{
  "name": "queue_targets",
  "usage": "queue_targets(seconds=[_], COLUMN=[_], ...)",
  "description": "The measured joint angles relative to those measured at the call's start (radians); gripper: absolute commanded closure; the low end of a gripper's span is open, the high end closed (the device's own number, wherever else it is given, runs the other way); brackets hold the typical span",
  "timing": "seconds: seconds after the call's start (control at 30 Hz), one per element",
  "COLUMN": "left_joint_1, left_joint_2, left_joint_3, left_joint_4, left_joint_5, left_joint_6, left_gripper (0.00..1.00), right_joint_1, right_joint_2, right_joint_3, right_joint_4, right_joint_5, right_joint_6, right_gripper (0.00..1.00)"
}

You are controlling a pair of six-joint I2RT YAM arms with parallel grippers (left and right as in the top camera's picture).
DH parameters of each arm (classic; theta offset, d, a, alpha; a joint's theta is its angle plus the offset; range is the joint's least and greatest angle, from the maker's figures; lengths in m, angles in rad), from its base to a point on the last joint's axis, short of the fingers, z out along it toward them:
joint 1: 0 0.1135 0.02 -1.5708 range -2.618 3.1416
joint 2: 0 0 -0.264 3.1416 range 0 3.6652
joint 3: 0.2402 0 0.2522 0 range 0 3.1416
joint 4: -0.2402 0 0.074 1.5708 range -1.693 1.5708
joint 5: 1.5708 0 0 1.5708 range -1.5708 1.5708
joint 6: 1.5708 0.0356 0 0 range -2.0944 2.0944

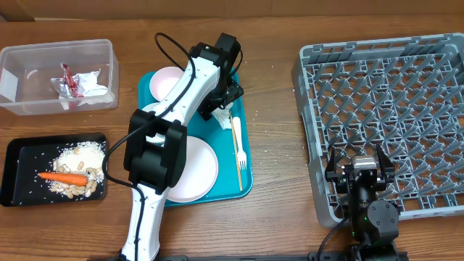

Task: Sort waste into correct bins and load items into the dishwasher rack
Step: 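Grasp the remaining white tissue on the teal tray with the left gripper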

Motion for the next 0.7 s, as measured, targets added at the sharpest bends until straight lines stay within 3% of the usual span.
queue_targets(seconds=[0.7], left_joint_1=[0.0], left_joint_2=[0.001], left_joint_3=[-0.046], left_joint_4=[0.064], left_joint_5=[-0.028], left_joint_6=[-0.004], left_gripper=[0.18], right_joint_1=[0.0], right_joint_2=[0.0], right_joint_3=[0.0], right_joint_4=[0.0], right_joint_5=[0.0], right_joint_6=[0.0], right_gripper=[0.0])
